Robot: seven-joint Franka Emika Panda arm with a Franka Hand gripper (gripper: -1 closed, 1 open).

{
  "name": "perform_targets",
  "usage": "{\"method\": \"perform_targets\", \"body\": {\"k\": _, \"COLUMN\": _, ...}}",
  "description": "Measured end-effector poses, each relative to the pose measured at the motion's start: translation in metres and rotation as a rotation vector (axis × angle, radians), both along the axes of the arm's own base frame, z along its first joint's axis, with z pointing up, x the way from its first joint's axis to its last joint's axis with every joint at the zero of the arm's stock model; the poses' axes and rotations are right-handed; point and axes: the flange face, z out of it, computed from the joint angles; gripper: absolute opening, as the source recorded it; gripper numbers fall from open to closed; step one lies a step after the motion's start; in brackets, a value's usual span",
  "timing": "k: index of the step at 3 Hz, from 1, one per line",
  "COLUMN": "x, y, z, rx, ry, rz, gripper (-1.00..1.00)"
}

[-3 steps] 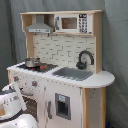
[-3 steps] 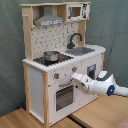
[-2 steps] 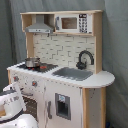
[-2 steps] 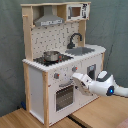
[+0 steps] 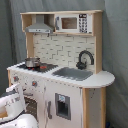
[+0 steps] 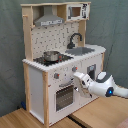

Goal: Play with the kitchen

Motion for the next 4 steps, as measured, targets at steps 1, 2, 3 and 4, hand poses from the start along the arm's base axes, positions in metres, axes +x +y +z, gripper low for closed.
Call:
{"method": "perform_targets", "body": {"k": 1, "x": 0.005, "y": -0.004, "z": -0.002, "rx": 0.103, "ry": 0.005, "rz": -0.028, "gripper": 1.0}}
{"method": "perform_targets", "body": {"k": 2, "x": 0.01, "y": -0.005, "z": -0.003, "rx": 0.206, "ry": 0.008, "rz": -0.052, "gripper": 1.0}}
{"method": "perform_targets", "body": {"k": 3, "x": 0.018, "y": -0.001, "z": -0.003, "rx": 0.309, "ry": 0.01, "rz": -0.069, "gripper": 1.0}}
{"method": "perform_targets", "body": {"k": 4, "x": 0.032, "y": 0.006, "z": -0.006, "rx": 0.383, "ry": 0.016, "rz": -0.083, "gripper": 1.0}}
